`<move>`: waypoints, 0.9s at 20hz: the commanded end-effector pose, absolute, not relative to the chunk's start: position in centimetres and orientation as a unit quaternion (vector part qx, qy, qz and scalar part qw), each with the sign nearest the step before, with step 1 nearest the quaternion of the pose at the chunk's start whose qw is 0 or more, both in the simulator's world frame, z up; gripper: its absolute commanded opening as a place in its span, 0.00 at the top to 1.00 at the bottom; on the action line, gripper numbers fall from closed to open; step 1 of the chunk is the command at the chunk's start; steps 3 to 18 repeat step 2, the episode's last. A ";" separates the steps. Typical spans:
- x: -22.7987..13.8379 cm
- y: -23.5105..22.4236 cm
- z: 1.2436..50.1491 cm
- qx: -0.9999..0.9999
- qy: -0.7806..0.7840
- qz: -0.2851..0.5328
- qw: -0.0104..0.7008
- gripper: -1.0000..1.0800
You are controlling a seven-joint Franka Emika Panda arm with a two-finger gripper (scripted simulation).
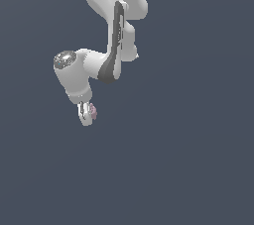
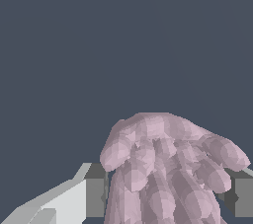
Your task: Pick up the object and move it to a goal position.
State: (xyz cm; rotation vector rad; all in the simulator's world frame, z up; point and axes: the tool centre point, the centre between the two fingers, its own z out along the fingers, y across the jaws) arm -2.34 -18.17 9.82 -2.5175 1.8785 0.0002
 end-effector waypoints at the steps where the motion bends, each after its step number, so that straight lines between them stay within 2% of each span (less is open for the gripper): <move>1: -2.3 -18.1 9.8 -0.802 0.598 0.000 0.000 1.00; 18: -2.3 -18.1 9.8 -0.802 0.598 0.000 0.000 1.00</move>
